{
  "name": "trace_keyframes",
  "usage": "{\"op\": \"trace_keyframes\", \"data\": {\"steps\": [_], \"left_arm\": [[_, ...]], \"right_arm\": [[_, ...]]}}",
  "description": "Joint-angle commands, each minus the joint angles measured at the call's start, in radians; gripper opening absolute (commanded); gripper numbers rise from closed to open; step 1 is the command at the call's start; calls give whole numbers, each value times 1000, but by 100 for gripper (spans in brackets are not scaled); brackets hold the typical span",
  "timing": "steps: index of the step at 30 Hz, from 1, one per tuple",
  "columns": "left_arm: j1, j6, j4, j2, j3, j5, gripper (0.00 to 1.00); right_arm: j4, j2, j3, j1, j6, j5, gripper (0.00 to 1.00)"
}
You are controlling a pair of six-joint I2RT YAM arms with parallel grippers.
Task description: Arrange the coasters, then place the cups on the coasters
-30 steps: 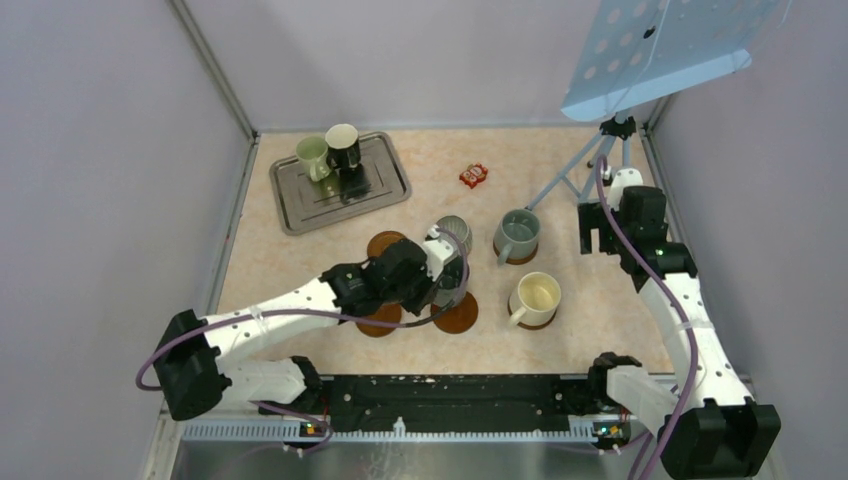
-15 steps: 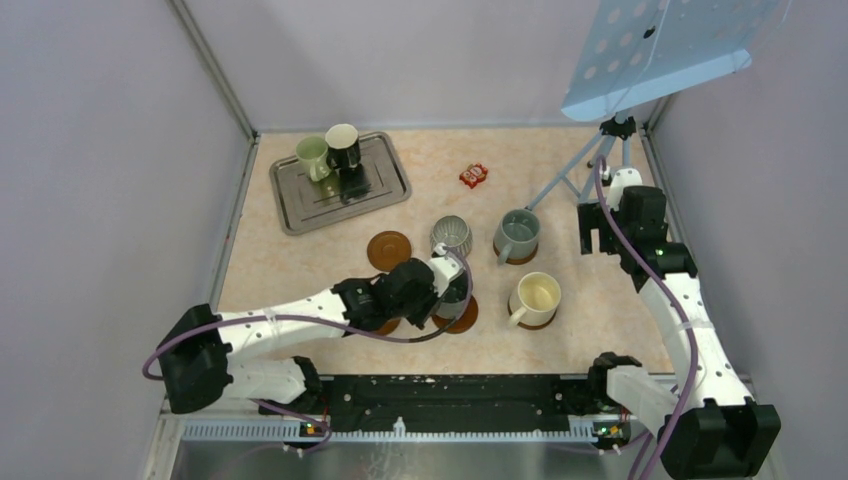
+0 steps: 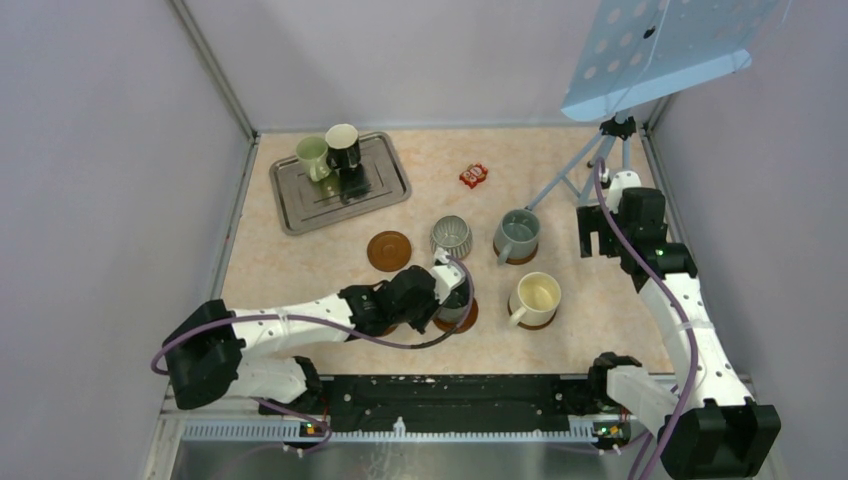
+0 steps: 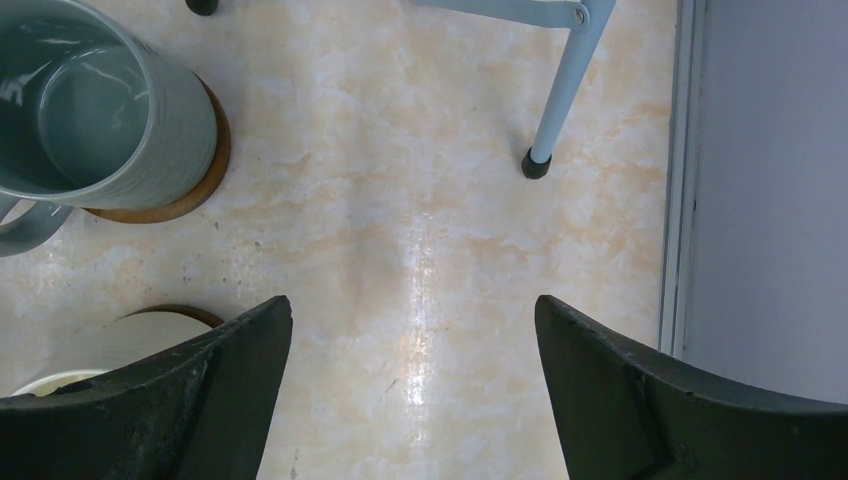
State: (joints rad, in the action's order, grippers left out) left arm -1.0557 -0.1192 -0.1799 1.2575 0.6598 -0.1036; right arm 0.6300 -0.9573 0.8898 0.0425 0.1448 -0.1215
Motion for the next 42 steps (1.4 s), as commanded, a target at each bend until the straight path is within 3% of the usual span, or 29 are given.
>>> {"op": "trace_keyframes", "data": {"steps": [1, 12, 17, 25, 30, 34, 38, 42], "left_arm": [[-8, 13, 139, 7, 13, 7, 0], [-17, 1, 77, -1, 5, 14, 2], [-17, 6, 63, 13, 7, 20, 38], [-17, 44, -69, 4, 65, 79, 53], [-17, 109, -164, -107, 100, 80, 76], [8, 203, -206, -167, 143, 81, 74], [130, 277, -282, -131, 199, 168, 72], [216, 340, -300, -68, 214, 164, 56]], "right_arm": [[-7, 21, 1, -5, -15, 2, 90], [-11, 22, -4, -5, -10, 2, 90], [-17, 21, -9, -6, -9, 1, 90], [-25, 19, -18, -6, -1, -1, 90], [-30, 23, -26, -5, 1, 3, 90], [-36, 23, -29, -6, -5, 14, 90], [-42, 22, -29, -6, -13, 24, 90], [-54, 18, -35, -6, -18, 28, 90]]}}
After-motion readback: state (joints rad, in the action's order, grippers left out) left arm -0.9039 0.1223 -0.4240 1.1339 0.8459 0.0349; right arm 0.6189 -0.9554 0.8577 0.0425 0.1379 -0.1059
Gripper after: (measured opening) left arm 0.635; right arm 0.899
